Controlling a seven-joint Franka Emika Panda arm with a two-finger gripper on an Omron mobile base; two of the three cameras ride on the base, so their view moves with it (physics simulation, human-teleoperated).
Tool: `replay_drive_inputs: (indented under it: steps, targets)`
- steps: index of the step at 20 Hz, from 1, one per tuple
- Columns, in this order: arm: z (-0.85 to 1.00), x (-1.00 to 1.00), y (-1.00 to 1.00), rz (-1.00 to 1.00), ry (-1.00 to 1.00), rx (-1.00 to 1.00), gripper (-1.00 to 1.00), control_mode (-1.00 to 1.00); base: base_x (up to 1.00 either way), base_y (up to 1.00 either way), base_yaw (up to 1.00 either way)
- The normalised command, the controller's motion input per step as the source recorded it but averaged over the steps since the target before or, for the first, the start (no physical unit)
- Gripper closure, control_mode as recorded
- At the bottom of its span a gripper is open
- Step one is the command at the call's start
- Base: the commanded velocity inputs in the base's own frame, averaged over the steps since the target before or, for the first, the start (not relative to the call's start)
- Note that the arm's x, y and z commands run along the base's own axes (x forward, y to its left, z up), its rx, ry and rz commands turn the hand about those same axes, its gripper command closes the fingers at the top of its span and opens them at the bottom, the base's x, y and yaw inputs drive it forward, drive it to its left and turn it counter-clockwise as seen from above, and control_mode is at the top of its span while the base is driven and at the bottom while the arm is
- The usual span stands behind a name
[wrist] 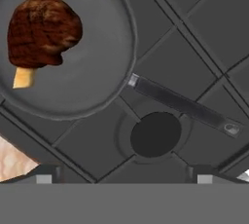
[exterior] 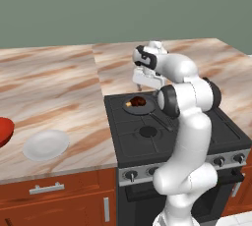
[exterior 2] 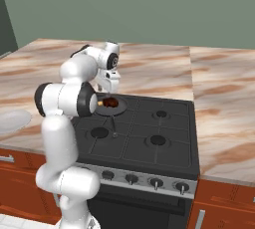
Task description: Place the steak on the plate and place the lemon wedge on the same plate.
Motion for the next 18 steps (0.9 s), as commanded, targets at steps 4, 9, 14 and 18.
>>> replay_drive_inputs:
  steps: [4,9,14,18]
  targets:
    - [-0.3,0.35,0.0,-0.06,0.0,0.0,-1.0,-1.0,0.0,0.0,0.0]
    - [-0.22,0.25,0.0,-0.06,-0.05,-0.04,-1.0,-1.0,0.0,0.0,0.0]
    - [-0.33,0.35,0.0,-0.03,-0.01,-0.05,-1.0,-1.0,0.0,0.0,0.0]
    - [-0.29,0.36,0.0,-0.04,-0.04,-0.02,-1.0,-1.0,0.0,0.0,0.0]
